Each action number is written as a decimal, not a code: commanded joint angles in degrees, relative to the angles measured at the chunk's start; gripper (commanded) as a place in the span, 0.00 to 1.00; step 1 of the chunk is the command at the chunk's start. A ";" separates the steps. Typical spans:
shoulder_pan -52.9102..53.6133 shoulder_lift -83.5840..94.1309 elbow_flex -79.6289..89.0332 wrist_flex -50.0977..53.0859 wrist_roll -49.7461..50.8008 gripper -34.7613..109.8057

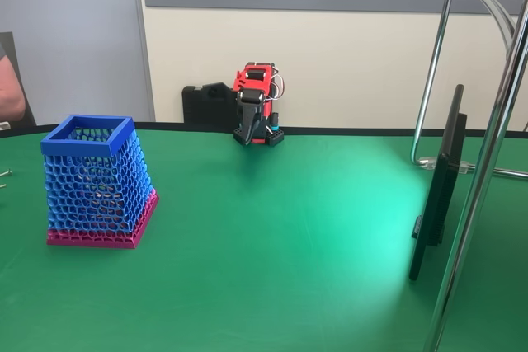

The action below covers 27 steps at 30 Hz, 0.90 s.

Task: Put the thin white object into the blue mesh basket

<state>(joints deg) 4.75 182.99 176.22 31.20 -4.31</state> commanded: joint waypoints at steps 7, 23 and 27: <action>-0.44 6.86 0.44 12.74 -0.35 0.25; -0.62 7.47 0.44 17.58 0.70 0.25; -0.62 7.56 0.44 17.93 0.79 0.25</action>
